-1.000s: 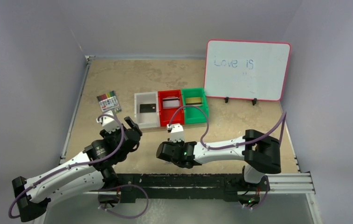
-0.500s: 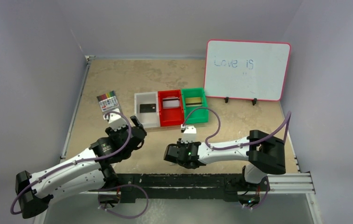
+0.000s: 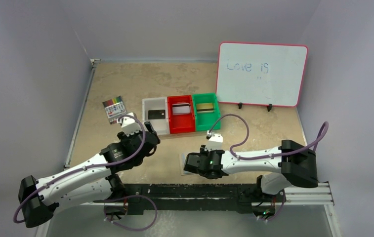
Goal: Take the credit cards out of the card holder
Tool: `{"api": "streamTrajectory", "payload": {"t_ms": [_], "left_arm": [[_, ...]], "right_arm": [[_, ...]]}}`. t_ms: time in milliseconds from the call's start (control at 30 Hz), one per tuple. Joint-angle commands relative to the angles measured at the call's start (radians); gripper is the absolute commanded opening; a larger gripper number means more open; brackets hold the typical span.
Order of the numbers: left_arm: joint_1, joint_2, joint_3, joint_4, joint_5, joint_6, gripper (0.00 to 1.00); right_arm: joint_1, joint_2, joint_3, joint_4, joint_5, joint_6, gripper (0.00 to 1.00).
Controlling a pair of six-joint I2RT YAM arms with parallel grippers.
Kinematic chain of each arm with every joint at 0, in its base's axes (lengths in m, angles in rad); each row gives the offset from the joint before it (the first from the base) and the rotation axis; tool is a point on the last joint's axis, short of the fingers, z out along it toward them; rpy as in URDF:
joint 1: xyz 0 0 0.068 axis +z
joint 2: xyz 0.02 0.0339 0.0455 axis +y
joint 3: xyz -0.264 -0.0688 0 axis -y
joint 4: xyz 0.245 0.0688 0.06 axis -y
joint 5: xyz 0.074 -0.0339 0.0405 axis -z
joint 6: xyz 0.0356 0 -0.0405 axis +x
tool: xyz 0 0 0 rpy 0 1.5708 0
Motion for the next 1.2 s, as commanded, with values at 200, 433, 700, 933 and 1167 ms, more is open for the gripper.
{"api": "streamTrajectory", "payload": {"t_ms": [200,433,700,933,1167], "left_arm": [[0.002,0.035,0.036,0.084,0.057,0.051,0.84],[0.002,0.072,0.038,0.135,0.105,0.090,0.83],[0.002,0.125,0.032,0.181,0.165,0.103,0.81],[0.003,0.094,-0.001,0.192,0.179,0.080,0.81],[0.001,0.106,-0.052,0.282,0.288,0.085,0.77]], "right_arm": [[-0.031,-0.145,-0.085,-0.175,0.059,0.177,0.40],[-0.030,-0.280,-0.063,-0.067,0.053,0.001,0.40],[-0.042,-0.437,-0.219,0.529,-0.150,-0.372,0.41],[-0.168,-0.436,-0.318,0.654,-0.322,-0.376,0.43],[-0.250,-0.466,-0.430,0.823,-0.466,-0.406,0.45]]}}
